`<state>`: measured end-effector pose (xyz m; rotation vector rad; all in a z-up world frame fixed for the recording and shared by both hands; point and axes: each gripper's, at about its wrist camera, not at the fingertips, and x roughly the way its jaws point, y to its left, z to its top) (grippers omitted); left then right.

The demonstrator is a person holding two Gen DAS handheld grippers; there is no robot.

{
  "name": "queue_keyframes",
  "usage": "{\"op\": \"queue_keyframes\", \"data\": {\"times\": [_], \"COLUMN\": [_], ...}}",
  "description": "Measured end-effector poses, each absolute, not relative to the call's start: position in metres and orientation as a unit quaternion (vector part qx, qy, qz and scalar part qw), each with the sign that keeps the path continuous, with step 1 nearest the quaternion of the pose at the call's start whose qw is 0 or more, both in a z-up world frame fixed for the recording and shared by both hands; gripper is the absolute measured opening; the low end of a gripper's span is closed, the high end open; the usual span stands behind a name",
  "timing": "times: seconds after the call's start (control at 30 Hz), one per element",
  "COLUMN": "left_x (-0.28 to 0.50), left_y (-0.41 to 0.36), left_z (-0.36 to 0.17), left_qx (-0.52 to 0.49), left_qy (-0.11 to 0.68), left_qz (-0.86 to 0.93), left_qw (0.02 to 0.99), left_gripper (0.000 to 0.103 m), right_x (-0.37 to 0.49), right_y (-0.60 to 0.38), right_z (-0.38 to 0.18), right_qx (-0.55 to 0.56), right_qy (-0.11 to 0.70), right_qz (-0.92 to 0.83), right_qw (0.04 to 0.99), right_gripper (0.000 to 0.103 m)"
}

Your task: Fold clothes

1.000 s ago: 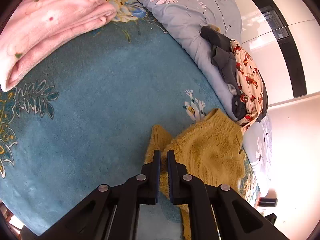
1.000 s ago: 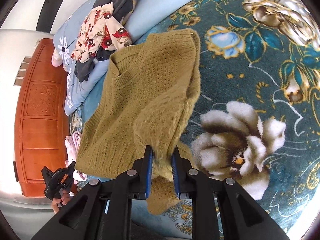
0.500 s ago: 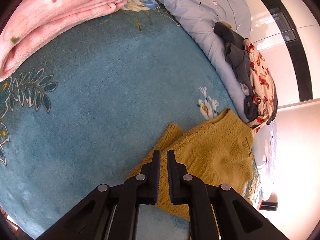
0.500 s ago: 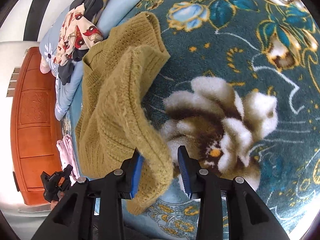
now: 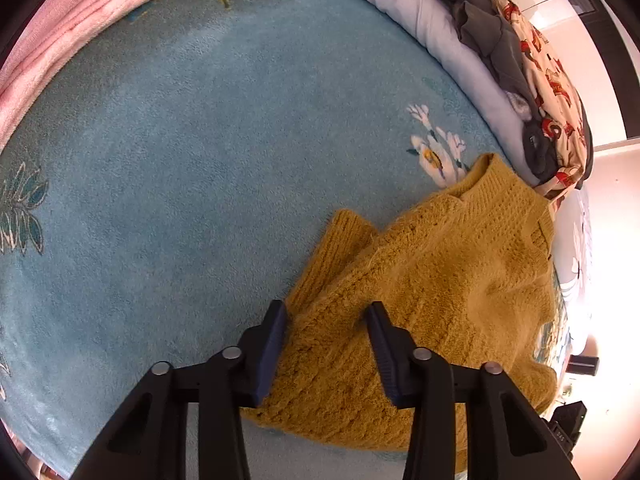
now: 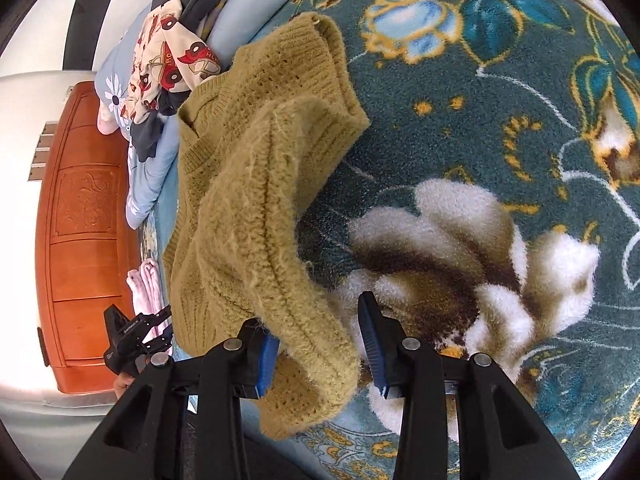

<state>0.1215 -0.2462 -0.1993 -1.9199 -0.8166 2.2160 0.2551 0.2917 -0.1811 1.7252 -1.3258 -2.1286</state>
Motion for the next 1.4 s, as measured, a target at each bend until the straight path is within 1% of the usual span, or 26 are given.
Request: {"op": "queue_keyframes", "data": {"times": [0.03, 0.07, 0.1, 0.13, 0.17, 0.27, 0.5, 0.63, 0.77, 0.87, 0.93, 1.03, 1.23, 1.4], "left_x": [0.123, 0.125, 0.127, 0.129, 0.130, 0.134, 0.147, 0.147, 0.152, 0.154, 0.154, 0.159, 0.146, 0.148], "left_y": [-0.248, -0.249, -0.249, -0.248, -0.246, -0.247, -0.270, -0.280, -0.305, -0.318, -0.326, -0.331, -0.350, -0.355], "left_z": [-0.198, -0.197, -0.195, -0.193, -0.188, -0.174, -0.146, -0.122, -0.080, -0.044, -0.023, 0.004, 0.018, 0.050], "left_qx": [-0.627, -0.623, -0.621, -0.618, -0.613, -0.586, -0.507, -0.474, -0.424, -0.386, -0.364, -0.338, -0.332, -0.300], "left_qy": [-0.276, -0.282, -0.283, -0.284, -0.281, -0.295, -0.387, -0.400, -0.417, -0.420, -0.423, -0.408, -0.407, -0.376], "left_qz": [0.727, 0.727, 0.728, 0.731, 0.736, 0.751, 0.766, 0.781, 0.800, 0.818, 0.826, 0.845, 0.850, 0.876], "left_qw": [0.051, 0.054, 0.056, 0.059, 0.063, 0.074, 0.084, 0.073, 0.073, 0.078, 0.080, 0.076, 0.044, 0.040], "left_gripper": [0.021, 0.016, 0.013, 0.012, 0.011, 0.009, 0.008, 0.008, 0.008, 0.008, 0.008, 0.008, 0.008, 0.008], "right_x": [0.253, 0.251, 0.248, 0.246, 0.244, 0.236, 0.203, 0.185, 0.166, 0.153, 0.143, 0.130, 0.100, 0.067], "right_y": [0.291, 0.290, 0.289, 0.288, 0.287, 0.285, 0.275, 0.272, 0.267, 0.262, 0.261, 0.256, 0.233, 0.213], "right_z": [-0.178, -0.174, -0.171, -0.167, -0.164, -0.150, -0.061, -0.019, 0.019, 0.047, 0.061, 0.079, 0.098, 0.108], "right_qx": [0.564, 0.563, 0.561, 0.559, 0.557, 0.547, 0.456, 0.408, 0.380, 0.351, 0.334, 0.318, 0.314, 0.311], "right_qy": [-0.432, -0.429, -0.426, -0.422, -0.419, -0.413, -0.410, -0.411, -0.391, -0.375, -0.378, -0.376, -0.343, -0.330], "right_qz": [-0.701, -0.704, -0.707, -0.710, -0.713, -0.723, -0.766, -0.781, -0.798, -0.813, -0.815, -0.816, -0.822, -0.823], "right_qw": [0.053, 0.057, 0.061, 0.065, 0.069, 0.086, 0.193, 0.232, 0.256, 0.275, 0.285, 0.302, 0.328, 0.343], "right_gripper": [0.035, 0.025, 0.021, 0.016, 0.014, 0.012, 0.012, 0.012, 0.012, 0.012, 0.012, 0.011, 0.011, 0.011]}}
